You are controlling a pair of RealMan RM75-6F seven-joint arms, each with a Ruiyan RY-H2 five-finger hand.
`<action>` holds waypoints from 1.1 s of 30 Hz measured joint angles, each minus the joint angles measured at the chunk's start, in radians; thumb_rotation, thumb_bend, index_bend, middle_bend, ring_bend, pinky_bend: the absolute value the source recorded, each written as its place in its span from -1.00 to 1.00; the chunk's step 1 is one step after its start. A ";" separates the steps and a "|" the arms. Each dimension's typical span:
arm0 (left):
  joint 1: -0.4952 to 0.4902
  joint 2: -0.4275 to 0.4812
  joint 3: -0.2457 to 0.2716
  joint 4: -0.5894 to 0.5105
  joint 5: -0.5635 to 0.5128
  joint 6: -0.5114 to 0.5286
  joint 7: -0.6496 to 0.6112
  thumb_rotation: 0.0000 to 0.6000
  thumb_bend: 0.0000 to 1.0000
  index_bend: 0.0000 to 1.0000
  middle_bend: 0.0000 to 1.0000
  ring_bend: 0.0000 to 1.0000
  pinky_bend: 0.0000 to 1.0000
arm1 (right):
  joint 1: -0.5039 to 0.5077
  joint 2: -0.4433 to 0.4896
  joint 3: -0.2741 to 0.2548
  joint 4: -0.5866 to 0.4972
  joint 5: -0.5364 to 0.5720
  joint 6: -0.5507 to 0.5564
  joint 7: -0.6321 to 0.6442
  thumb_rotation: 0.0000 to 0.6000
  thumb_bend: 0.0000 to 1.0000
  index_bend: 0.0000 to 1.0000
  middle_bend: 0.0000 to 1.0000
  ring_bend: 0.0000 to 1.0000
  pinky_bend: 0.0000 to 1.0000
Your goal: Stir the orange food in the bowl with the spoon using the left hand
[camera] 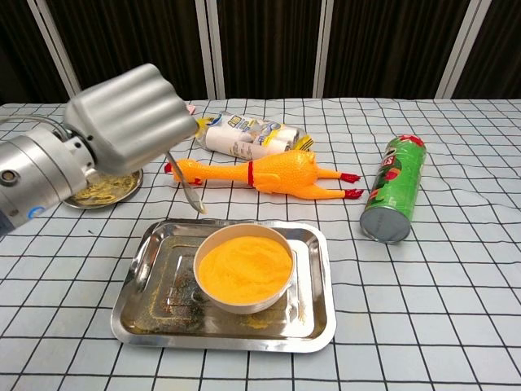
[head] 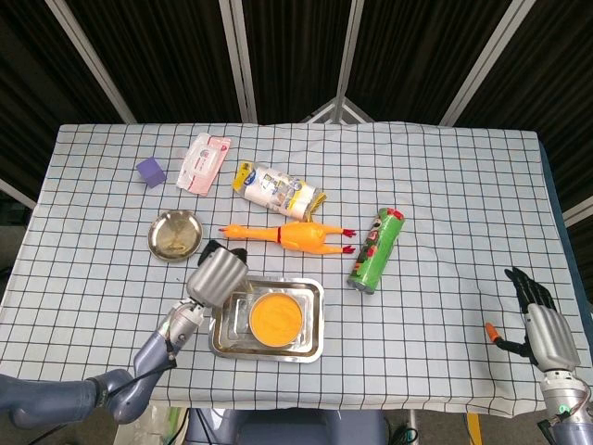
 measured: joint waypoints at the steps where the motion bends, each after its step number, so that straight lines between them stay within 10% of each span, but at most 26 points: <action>1: 0.011 0.015 -0.005 0.013 -0.013 0.006 -0.010 1.00 0.35 0.63 1.00 0.87 0.86 | 0.001 0.000 0.000 0.000 0.002 -0.002 -0.001 1.00 -0.26 -1.00 -1.00 -1.00 -1.00; 17: 0.073 0.041 -0.047 0.342 -0.119 -0.002 -0.229 1.00 0.35 0.61 1.00 0.87 0.86 | 0.005 -0.002 0.004 -0.001 0.016 -0.011 -0.003 1.00 -0.26 -1.00 -1.00 -1.00 -1.00; 33: 0.068 -0.181 -0.029 0.907 -0.054 -0.032 -0.524 1.00 0.30 0.52 0.98 0.86 0.87 | 0.002 0.001 0.011 -0.017 0.025 -0.010 0.019 1.00 -0.26 -1.00 -1.00 -1.00 -1.00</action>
